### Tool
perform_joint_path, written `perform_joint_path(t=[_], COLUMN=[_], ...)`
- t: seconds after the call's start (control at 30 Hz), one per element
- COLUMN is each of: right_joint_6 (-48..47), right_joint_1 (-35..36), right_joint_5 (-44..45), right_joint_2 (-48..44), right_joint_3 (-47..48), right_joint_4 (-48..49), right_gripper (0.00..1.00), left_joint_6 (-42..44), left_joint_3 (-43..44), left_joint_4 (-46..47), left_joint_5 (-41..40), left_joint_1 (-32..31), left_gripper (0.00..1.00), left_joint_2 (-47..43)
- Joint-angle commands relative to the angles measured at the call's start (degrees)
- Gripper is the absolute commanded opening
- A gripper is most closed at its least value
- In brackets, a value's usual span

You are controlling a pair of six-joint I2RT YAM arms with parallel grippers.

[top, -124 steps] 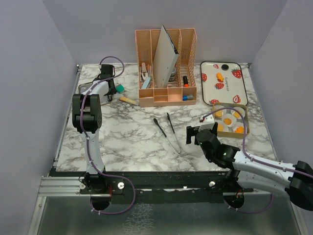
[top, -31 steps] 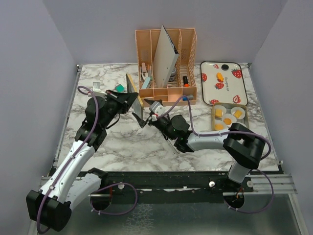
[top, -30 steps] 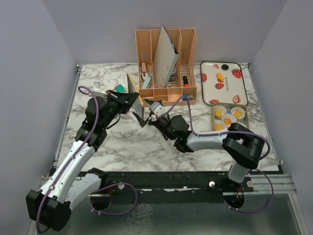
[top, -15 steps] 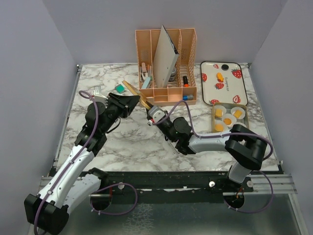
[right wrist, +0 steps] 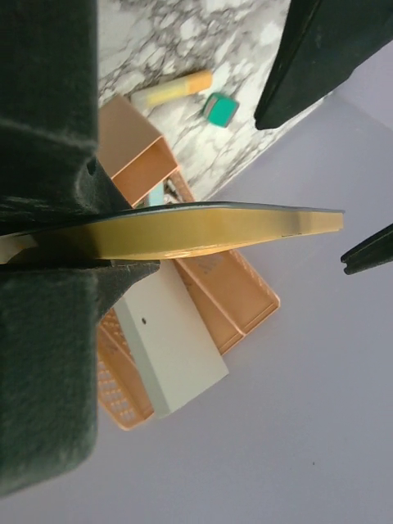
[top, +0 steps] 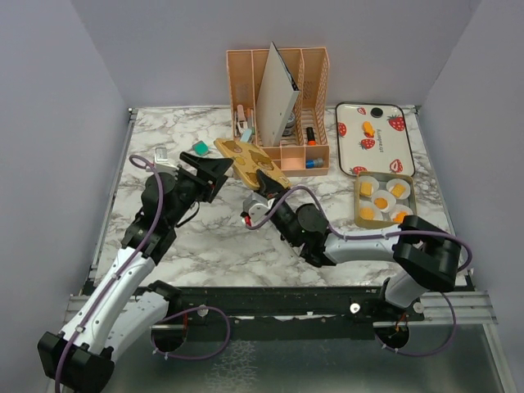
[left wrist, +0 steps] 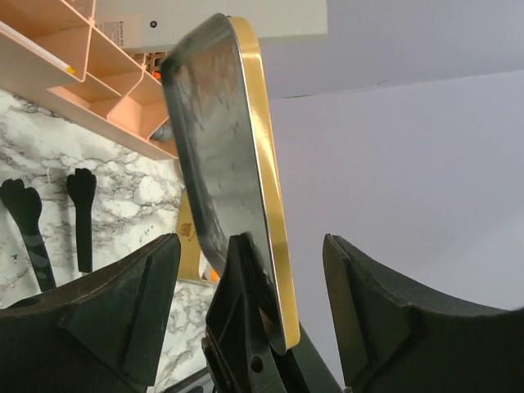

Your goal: Pack the cookies

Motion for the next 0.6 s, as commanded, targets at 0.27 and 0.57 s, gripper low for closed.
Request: perform_joint_path(t=[0.27,0.57], right_joint_6=[-25.3,-36.1], right_joint_1=[3.9,5.6], right_joint_5=[12.8,14.1], right_joint_2=[5.3,10.5], right_joint_3=[-1.8,-0.5], right_joint_4=[17.5,24.9], right_gripper=[0.03,0.01], left_joint_6=[2.5,4.4], left_joint_3=[4.1,5.3], left_joint_4=[-3.9,-1.1], left_joint_5=[0.2,3.9], left_joint_1=[-0.2,-0.3], left_gripper=[0.75,0.74], left_joint_2=[5.7,10.7])
